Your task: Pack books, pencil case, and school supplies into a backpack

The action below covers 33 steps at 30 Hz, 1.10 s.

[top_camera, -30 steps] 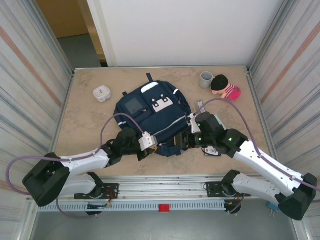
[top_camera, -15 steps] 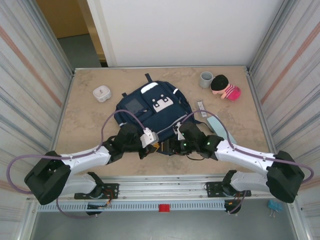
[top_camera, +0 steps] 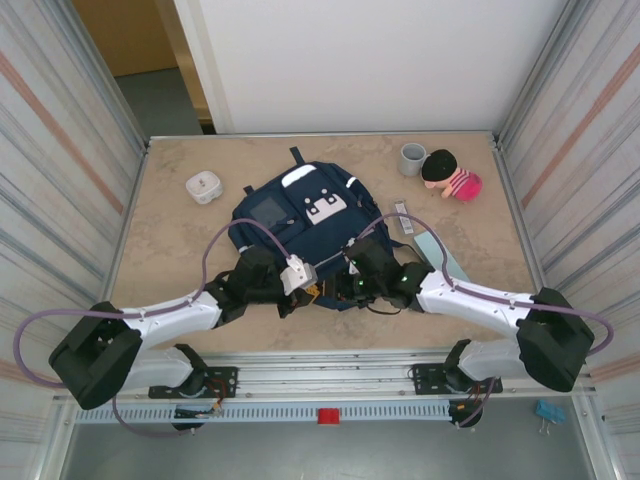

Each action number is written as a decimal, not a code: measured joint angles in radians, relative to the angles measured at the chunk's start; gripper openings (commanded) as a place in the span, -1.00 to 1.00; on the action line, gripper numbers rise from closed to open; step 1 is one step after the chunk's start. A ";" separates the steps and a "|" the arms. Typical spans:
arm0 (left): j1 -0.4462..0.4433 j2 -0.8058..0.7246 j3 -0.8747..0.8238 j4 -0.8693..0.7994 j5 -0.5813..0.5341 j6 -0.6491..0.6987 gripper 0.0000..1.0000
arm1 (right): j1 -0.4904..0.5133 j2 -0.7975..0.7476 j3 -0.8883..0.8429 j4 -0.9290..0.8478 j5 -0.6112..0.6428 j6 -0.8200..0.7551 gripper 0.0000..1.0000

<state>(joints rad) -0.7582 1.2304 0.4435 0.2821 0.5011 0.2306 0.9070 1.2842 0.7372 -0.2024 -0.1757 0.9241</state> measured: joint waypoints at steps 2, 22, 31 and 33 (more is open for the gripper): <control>0.000 -0.001 0.000 0.000 0.000 0.000 -0.93 | 0.004 0.001 0.016 -0.021 0.015 -0.011 -0.70; 0.000 -0.028 0.002 -0.029 -0.023 0.000 -0.94 | 0.029 0.073 0.109 -0.150 0.121 -0.047 -0.73; 0.010 -0.080 0.002 -0.071 -0.042 0.000 -0.94 | -0.029 0.018 0.124 -0.244 0.146 -0.072 -0.74; 0.015 -0.097 0.002 -0.075 -0.041 0.000 -0.94 | -0.047 0.002 0.123 -0.242 0.119 -0.097 -0.63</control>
<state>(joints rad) -0.7433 1.1336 0.4450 0.2073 0.4599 0.2306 0.8604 1.2865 0.8600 -0.4442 -0.0566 0.8272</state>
